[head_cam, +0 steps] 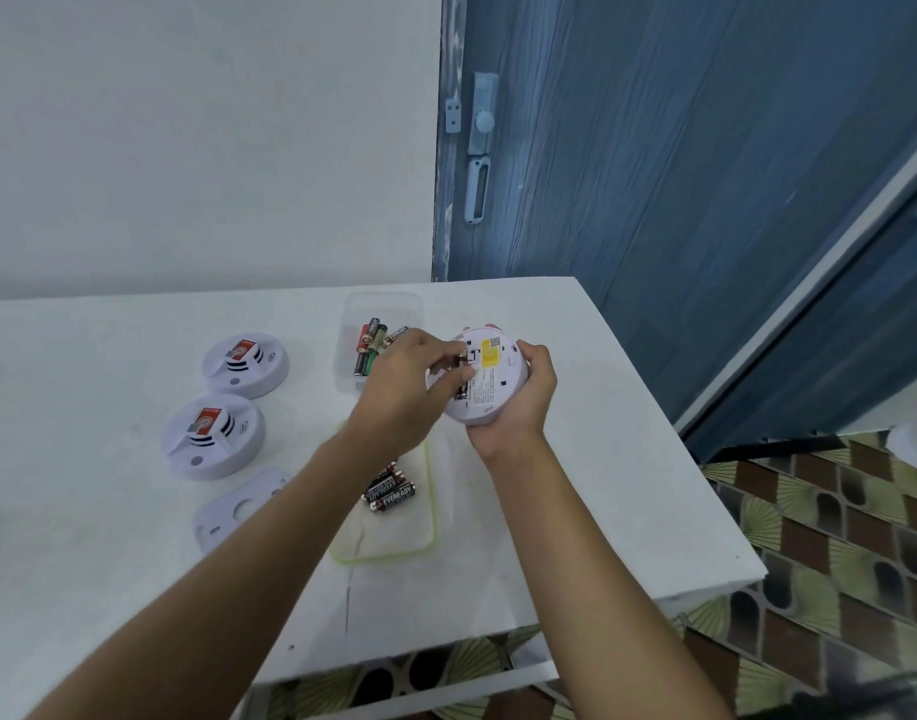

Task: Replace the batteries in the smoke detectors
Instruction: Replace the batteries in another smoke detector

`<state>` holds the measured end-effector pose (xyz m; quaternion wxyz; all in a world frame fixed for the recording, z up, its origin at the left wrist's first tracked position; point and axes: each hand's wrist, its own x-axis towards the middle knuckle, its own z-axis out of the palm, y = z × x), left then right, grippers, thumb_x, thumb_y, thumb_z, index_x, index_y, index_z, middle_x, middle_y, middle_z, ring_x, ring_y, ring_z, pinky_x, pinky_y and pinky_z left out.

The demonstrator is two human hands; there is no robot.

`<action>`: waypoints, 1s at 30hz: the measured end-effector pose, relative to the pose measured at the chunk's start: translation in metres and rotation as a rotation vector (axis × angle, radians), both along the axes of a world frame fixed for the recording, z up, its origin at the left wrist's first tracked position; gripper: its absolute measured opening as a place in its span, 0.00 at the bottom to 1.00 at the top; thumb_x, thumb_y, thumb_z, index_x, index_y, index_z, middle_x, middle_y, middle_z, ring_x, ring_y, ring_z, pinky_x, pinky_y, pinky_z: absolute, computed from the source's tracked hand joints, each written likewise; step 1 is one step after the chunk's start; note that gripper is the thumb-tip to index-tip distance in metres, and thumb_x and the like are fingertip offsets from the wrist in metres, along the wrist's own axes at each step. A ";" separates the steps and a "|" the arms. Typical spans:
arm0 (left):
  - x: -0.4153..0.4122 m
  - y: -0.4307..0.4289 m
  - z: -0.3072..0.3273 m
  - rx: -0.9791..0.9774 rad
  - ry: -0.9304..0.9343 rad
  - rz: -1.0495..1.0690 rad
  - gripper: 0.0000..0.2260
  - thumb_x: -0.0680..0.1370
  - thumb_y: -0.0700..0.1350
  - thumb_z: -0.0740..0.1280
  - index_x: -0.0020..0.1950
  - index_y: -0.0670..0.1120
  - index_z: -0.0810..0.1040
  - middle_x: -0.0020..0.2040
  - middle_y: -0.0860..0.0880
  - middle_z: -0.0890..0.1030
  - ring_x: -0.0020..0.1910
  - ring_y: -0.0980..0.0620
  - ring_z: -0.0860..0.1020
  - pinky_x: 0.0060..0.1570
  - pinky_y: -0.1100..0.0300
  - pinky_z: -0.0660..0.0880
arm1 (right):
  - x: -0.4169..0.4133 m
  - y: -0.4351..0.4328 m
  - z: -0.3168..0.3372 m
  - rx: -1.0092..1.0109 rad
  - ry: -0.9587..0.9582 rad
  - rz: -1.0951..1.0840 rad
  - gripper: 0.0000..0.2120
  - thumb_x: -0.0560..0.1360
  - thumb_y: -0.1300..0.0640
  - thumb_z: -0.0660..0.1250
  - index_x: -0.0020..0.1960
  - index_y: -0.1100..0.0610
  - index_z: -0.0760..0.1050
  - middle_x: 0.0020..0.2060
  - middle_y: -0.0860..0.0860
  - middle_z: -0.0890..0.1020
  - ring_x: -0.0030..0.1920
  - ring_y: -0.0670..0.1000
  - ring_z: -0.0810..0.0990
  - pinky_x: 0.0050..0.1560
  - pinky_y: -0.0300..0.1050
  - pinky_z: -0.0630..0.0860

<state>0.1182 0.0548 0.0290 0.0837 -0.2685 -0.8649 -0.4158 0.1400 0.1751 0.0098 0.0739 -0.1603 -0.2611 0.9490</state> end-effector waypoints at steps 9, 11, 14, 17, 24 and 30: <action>0.007 0.013 -0.029 -0.092 0.084 -0.009 0.18 0.79 0.47 0.59 0.65 0.40 0.78 0.49 0.44 0.77 0.51 0.42 0.73 0.54 0.52 0.69 | -0.004 0.009 -0.007 0.060 -0.050 -0.001 0.16 0.76 0.49 0.56 0.49 0.56 0.79 0.45 0.56 0.81 0.42 0.54 0.80 0.36 0.39 0.76; 0.005 0.012 -0.030 -0.143 0.085 -0.025 0.21 0.79 0.50 0.57 0.65 0.42 0.78 0.50 0.45 0.77 0.52 0.44 0.73 0.55 0.49 0.68 | -0.006 0.013 -0.010 0.073 -0.056 -0.009 0.16 0.76 0.49 0.56 0.52 0.56 0.77 0.45 0.56 0.81 0.42 0.55 0.80 0.37 0.40 0.76; -0.005 0.008 -0.020 -0.155 -0.005 -0.126 0.16 0.80 0.50 0.59 0.56 0.44 0.83 0.49 0.48 0.79 0.51 0.49 0.74 0.55 0.53 0.70 | -0.009 0.018 -0.014 0.110 -0.075 -0.004 0.15 0.76 0.49 0.56 0.51 0.55 0.77 0.43 0.55 0.81 0.41 0.55 0.80 0.37 0.41 0.75; -0.027 0.000 -0.002 -0.030 -0.249 -0.120 0.17 0.81 0.52 0.62 0.44 0.45 0.86 0.42 0.53 0.84 0.42 0.60 0.79 0.51 0.62 0.74 | -0.014 0.021 -0.017 0.158 -0.091 -0.040 0.13 0.75 0.49 0.58 0.47 0.55 0.78 0.43 0.55 0.80 0.43 0.56 0.78 0.43 0.46 0.73; -0.105 -0.005 -0.013 -0.177 -0.152 0.222 0.09 0.78 0.41 0.64 0.49 0.43 0.84 0.44 0.48 0.84 0.45 0.50 0.79 0.48 0.63 0.71 | -0.030 0.033 -0.017 0.186 -0.090 -0.060 0.14 0.76 0.50 0.58 0.51 0.55 0.79 0.47 0.55 0.81 0.46 0.57 0.80 0.45 0.46 0.76; -0.148 0.005 -0.039 -0.766 -0.014 0.175 0.16 0.77 0.37 0.62 0.64 0.47 0.75 0.57 0.46 0.81 0.60 0.42 0.73 0.56 0.52 0.66 | -0.040 0.034 -0.021 0.163 -0.060 -0.029 0.14 0.76 0.49 0.58 0.49 0.54 0.79 0.47 0.56 0.82 0.47 0.57 0.80 0.47 0.47 0.76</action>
